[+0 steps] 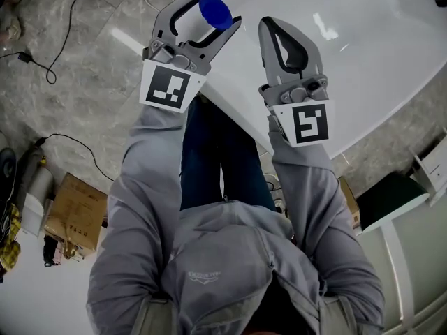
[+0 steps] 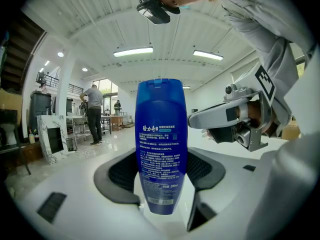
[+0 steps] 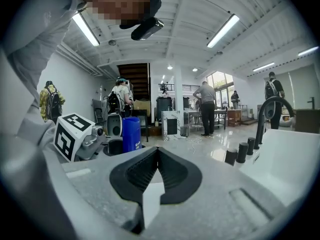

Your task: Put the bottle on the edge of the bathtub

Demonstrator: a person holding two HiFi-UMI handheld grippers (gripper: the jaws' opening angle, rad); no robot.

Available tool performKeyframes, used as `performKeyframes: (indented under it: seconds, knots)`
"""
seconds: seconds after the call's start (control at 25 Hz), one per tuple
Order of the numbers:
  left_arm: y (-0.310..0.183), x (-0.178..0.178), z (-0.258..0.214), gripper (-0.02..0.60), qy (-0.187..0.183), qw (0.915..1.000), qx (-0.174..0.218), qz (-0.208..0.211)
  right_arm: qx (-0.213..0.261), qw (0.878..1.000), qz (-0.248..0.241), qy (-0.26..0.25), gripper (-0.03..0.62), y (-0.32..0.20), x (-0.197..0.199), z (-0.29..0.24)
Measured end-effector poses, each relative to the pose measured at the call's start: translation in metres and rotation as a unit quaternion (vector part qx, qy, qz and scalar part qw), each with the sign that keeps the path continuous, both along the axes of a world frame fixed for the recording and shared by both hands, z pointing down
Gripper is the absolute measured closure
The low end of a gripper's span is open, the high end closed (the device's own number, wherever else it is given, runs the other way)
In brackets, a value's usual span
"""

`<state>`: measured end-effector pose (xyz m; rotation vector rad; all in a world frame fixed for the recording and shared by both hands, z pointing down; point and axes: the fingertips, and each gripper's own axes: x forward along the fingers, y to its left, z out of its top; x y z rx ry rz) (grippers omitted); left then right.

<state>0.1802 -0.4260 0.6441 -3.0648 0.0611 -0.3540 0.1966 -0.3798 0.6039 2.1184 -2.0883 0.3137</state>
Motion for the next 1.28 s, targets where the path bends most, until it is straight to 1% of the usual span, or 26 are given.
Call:
performKeyframes:
  seconds: [0.16, 0.32, 0.48, 0.88, 1.08, 1.28]
  knots:
    - [0.0, 0.002, 0.007, 0.307, -0.003, 1.0, -0.002, 0.0, -0.002, 1.0, 0.003, -0.006, 0.592, 0.001, 0.002, 0.004]
    - [0.001, 0.004, 0.014, 0.307, -0.007, 1.0, 0.005, 0.002, -0.003, 1.0, 0.005, -0.013, 0.592, 0.001, 0.001, 0.009]
    - [0.0, 0.005, 0.02, 0.307, -0.006, 1.0, -0.003, -0.003, -0.006, 1.0, 0.004, -0.013, 0.592, 0.002, 0.0, 0.01]
    - [0.002, 0.006, 0.035, 0.307, -0.016, 0.9998, -0.007, 0.004, -0.014, 1.0, 0.004, -0.015, 0.592, 0.004, 0.0, 0.014]
    - [0.003, 0.008, 0.037, 0.307, -0.004, 0.9999, -0.005, 0.008, -0.02, 0.999, 0.007, -0.026, 0.592, 0.007, -0.001, 0.02]
    - [0.005, 0.01, 0.038, 0.307, 0.001, 0.9999, -0.006, 0.009, -0.023, 0.999, 0.007, -0.025, 0.592, 0.007, -0.002, 0.021]
